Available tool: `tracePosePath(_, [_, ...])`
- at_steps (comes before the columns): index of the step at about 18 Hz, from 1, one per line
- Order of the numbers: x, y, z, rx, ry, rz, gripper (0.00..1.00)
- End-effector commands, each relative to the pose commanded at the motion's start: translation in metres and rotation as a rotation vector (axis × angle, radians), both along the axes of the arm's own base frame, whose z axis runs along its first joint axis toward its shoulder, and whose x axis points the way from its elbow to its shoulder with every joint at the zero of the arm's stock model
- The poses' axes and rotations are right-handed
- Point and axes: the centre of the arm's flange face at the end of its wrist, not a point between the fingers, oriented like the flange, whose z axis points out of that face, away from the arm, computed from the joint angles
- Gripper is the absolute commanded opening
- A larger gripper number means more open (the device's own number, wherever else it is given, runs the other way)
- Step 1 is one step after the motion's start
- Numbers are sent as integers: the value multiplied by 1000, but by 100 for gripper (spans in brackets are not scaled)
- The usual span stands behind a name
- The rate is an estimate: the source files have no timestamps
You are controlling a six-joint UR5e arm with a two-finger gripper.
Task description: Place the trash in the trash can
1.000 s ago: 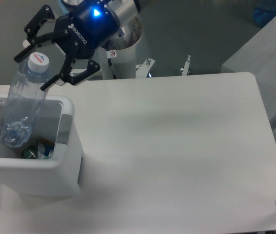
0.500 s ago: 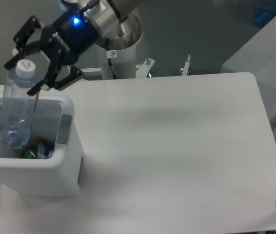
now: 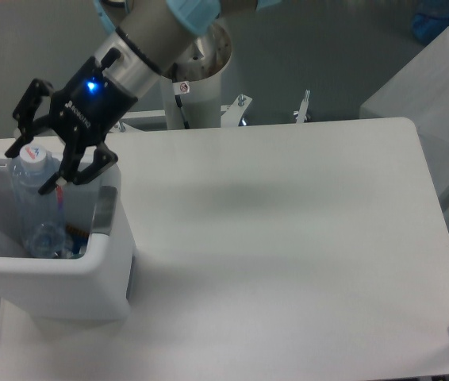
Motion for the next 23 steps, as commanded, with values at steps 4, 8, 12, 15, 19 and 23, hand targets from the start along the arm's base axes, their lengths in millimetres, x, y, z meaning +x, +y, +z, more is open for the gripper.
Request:
tracePosePath(4, [1,1,2,4,3,-1,100])
tracePosePath(8, [-1,1,19,29,23,2,100])
tracePosePath(12, [-34,-5,52,53,118,74,100])
tracePosePath(15, [-64,-14,61,-30,379,152,100])
tracePosePath(19, [-110,-40,53,-152,598,204,100])
tracePosePath(23, [-163,-99,37,-263,772,196,100])
